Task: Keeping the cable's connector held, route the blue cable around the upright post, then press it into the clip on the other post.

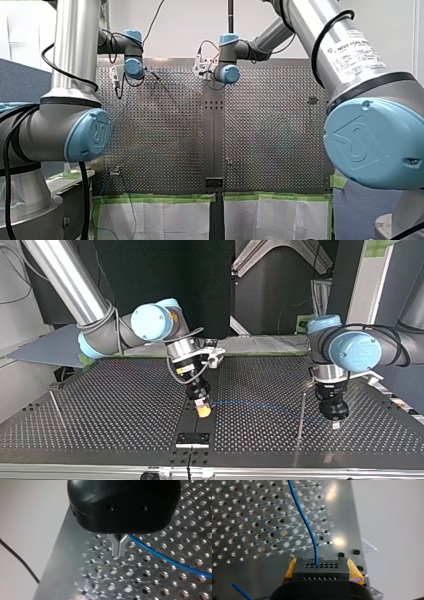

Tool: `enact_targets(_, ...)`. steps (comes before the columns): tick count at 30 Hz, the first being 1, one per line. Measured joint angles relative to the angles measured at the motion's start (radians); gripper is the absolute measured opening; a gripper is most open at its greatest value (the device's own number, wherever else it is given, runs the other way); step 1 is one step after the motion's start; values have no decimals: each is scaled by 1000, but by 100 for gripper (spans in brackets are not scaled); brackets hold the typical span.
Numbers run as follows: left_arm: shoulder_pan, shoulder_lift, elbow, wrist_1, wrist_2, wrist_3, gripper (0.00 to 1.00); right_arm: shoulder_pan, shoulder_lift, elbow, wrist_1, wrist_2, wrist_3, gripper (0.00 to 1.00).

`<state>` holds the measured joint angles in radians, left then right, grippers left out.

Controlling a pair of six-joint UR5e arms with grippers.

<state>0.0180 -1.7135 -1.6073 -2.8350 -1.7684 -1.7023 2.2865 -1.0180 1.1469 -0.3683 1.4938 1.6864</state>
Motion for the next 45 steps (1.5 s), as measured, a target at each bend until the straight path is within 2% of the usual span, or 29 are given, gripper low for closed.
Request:
enact_targets(9,9,-36,5,1,18,-15,0,-3,31,1,3,1,-3,0)
enact_targets(19,0,-99,5,2,42,-25,0,4,75,5,14,-2,-4,0)
enact_targets(27,-9,-118,5,0,54,-37,0,7,105,35,20,2,-14,0)
enact_targets(28,-9,-118,5,0,55,-40,11,7,107,39,20,2,-15,0)
enact_targets(29,-10,-118,5,0,55,-45,11,7,109,45,19,3,-16,0)
enact_targets(30,-10,-118,5,0,56,-51,41,6,110,51,19,4,-16,0)
enact_targets(31,-11,-118,5,0,56,-55,41,6,111,55,18,5,-16,0)
enact_targets(33,-13,-119,5,1,57,-67,57,5,114,66,18,6,-17,0)
enact_targets(34,-14,-119,5,1,57,-72,57,5,117,69,18,6,-17,0)
enact_targets(36,-15,-119,5,2,56,-90,72,6,126,73,18,6,-19,0)
enact_targets(37,-15,-119,5,2,56,-99,72,7,132,74,19,5,-21,0)
enact_targets(38,-15,-119,5,2,56,-110,80,8,140,75,20,5,-23,0)
enact_targets(39,-15,-119,5,1,57,-119,80,9,146,76,20,6,-25,0)
enact_targets(41,-15,-119,5,0,58,-136,94,12,160,77,22,10,-27,0)
enact_targets(42,-15,-120,5,-1,58,-144,94,13,165,78,22,12,-28,0)
enact_targets(43,-15,-120,5,-1,59,-151,100,14,170,79,22,14,-28,0)
enact_targets(45,-15,-120,5,-2,65,-162,100,16,176,87,19,20,-29,0)
